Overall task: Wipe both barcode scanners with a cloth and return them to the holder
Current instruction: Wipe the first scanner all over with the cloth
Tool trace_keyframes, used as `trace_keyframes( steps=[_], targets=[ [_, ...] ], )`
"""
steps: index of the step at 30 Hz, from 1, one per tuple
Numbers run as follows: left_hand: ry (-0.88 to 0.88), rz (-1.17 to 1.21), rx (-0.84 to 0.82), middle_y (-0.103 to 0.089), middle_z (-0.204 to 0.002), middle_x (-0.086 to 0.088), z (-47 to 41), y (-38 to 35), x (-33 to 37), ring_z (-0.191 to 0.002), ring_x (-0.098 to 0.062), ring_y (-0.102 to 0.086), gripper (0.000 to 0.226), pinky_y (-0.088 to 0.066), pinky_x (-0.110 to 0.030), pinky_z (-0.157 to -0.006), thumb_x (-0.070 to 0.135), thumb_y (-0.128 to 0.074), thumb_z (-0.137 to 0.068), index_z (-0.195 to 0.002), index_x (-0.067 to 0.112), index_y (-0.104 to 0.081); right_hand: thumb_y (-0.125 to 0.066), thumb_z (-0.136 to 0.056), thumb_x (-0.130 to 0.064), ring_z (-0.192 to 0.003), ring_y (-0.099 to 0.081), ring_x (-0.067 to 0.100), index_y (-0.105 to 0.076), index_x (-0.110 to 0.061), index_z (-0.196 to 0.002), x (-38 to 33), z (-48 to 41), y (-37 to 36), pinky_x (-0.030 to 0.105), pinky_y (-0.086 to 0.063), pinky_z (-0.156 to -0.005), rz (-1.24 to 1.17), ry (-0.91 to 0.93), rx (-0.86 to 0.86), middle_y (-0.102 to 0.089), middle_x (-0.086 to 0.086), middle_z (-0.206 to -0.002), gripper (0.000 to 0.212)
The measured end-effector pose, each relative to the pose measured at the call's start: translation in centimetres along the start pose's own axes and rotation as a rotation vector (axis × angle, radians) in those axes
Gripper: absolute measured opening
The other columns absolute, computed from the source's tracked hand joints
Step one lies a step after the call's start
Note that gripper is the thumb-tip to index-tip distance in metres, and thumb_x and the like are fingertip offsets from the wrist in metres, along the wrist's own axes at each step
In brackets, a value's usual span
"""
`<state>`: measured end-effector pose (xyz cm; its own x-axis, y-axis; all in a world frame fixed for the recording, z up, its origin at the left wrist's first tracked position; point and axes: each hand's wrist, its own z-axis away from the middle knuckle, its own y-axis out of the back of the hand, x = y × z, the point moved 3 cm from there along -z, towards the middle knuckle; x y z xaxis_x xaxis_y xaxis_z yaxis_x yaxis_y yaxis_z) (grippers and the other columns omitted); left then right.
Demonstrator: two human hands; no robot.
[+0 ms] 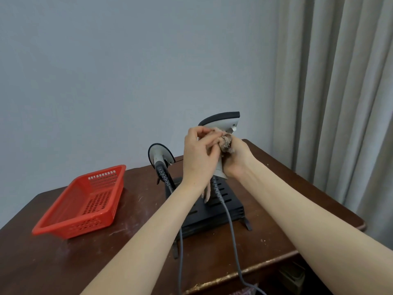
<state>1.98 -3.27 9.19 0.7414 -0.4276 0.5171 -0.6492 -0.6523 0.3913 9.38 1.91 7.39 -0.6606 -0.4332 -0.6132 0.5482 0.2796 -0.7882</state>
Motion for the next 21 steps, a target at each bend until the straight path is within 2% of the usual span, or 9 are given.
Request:
trace_keyframes(
  steps=[4,9,12,15,18,21],
  targets=[
    [-0.032,-0.016,-0.036,-0.047,-0.103,0.018,3.3,-0.3,-0.2,-0.108,-0.009,-0.045,0.028,-0.032,-0.003,-0.091,0.008,-0.060,-0.080,-0.100,0.021,-0.075,-0.044,-0.101,-0.030,-0.040,-0.061,0.019,-0.055,0.000,-0.082,-0.3,0.3,1.0,0.021,-0.046,-0.034,-0.012,-0.063,0.042,-0.061,0.012,-0.055,0.037],
    [-0.035,-0.005,-0.041,-0.051,-0.093,0.020,4.3,0.5,-0.2,-0.099,-0.009,-0.049,0.023,-0.033,-0.002,-0.085,0.019,-0.056,-0.076,-0.086,0.017,-0.076,-0.052,-0.095,-0.035,-0.066,-0.064,0.023,-0.057,-0.005,-0.111,0.3,-0.3,1.7,0.027,-0.054,-0.049,0.082,-0.075,0.073,-0.062,0.012,-0.084,0.034],
    [-0.034,-0.047,-0.043,-0.050,-0.096,0.013,2.4,0.7,-0.3,-0.102,-0.010,-0.049,0.021,-0.031,-0.001,-0.086,0.013,-0.060,-0.081,-0.094,0.017,-0.076,-0.051,-0.096,-0.035,-0.064,-0.069,0.022,-0.063,-0.005,-0.099,0.6,-0.3,1.4,0.028,-0.057,-0.054,0.061,-0.072,0.043,-0.068,0.011,-0.083,0.033],
    [0.056,-0.034,-0.016,-0.047,-0.103,0.009,0.0,0.7,-0.5,-0.108,-0.011,-0.048,0.028,-0.033,-0.003,-0.089,0.008,-0.059,-0.087,-0.109,0.020,-0.072,-0.051,-0.097,-0.025,-0.070,-0.071,0.020,-0.068,-0.008,-0.092,0.6,-0.3,0.5,0.030,-0.060,-0.065,0.004,-0.039,-0.009,-0.071,0.009,-0.083,0.024],
    [0.036,-0.030,-0.012,-0.045,-0.106,0.007,0.1,0.5,-0.5,-0.109,-0.013,-0.047,0.031,-0.032,-0.003,-0.090,0.007,-0.058,-0.088,-0.112,0.021,-0.070,-0.052,-0.096,-0.023,-0.071,-0.070,0.019,-0.068,-0.008,-0.095,0.4,-0.3,0.1,0.029,-0.060,-0.063,0.014,-0.044,-0.004,-0.070,0.009,-0.085,0.021],
    [0.022,0.029,-0.056,-0.045,-0.106,0.008,2.4,0.3,-0.9,-0.109,-0.011,-0.048,0.029,-0.037,-0.011,-0.094,0.008,-0.062,-0.083,-0.103,0.025,-0.074,-0.049,-0.098,-0.031,-0.056,-0.066,0.019,-0.062,-0.004,-0.100,0.0,-0.3,0.8,0.024,-0.054,-0.045,0.032,-0.084,0.056,-0.066,0.011,-0.082,0.030]
  ],
)
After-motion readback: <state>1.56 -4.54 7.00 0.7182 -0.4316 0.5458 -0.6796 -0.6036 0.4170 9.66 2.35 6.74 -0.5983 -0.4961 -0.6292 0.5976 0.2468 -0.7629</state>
